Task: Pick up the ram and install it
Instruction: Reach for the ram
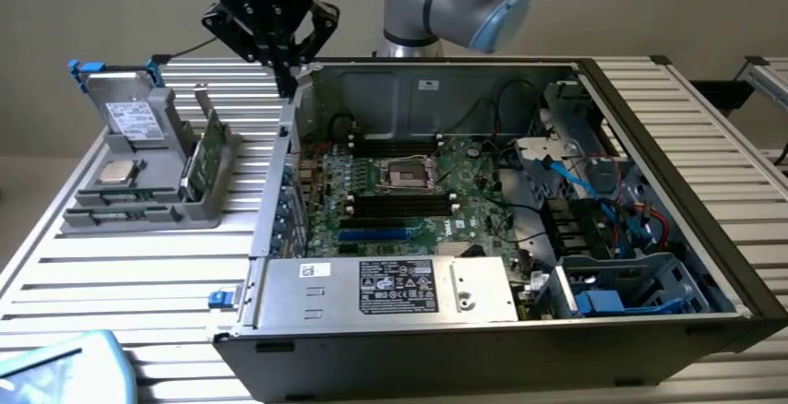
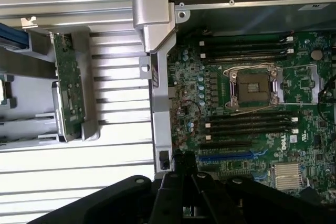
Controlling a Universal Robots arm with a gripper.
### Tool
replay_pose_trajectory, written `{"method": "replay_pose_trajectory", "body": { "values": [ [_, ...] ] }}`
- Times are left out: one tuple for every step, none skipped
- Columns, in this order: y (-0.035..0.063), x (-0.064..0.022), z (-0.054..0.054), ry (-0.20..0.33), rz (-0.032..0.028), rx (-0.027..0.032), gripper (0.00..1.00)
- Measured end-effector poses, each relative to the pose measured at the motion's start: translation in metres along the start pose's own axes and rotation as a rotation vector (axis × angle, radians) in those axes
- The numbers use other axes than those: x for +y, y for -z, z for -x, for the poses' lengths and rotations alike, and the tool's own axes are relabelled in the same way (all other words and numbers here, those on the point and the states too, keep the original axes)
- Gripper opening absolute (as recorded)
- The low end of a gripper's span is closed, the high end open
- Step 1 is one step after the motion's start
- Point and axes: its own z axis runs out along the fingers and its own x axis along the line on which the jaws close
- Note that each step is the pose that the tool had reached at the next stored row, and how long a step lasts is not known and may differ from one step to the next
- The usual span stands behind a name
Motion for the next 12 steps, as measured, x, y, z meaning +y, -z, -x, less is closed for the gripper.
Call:
{"method": "replay_pose_trajectory", "body": {
  "values": [
    [-0.0001,-0.0004,-0.004,0.0,-0.0001,0.0003,0.11],
    [-0.0002,-0.0007,-0.009,0.0,0.0,0.0007,0.11],
    [-0.0003,-0.001,-0.012,0.0,-0.0003,0.0018,0.11],
    [-0.0004,-0.0013,-0.016,0.0,-0.0004,0.0033,0.11],
    [-0.0006,-0.0016,-0.019,0.0,-0.0007,0.0051,0.11],
    [-0.0007,-0.0018,-0.022,0.001,-0.0012,0.0075,0.11],
    [-0.0008,-0.0021,-0.025,0.001,-0.0018,0.0103,0.11],
    [-0.0009,-0.0023,-0.027,0.001,-0.0023,0.0133,0.11],
    [-0.0011,-0.0025,-0.03,0.001,-0.0027,0.018,0.11],
    [-0.0012,-0.0027,-0.033,0.001,-0.0033,0.0242,0.11],
    [-0.0012,-0.0029,-0.035,0.0,-0.0038,0.0303,0.11],
    [-0.0013,-0.0032,-0.038,0.0,-0.0043,0.0366,0.11]
  ]
}}
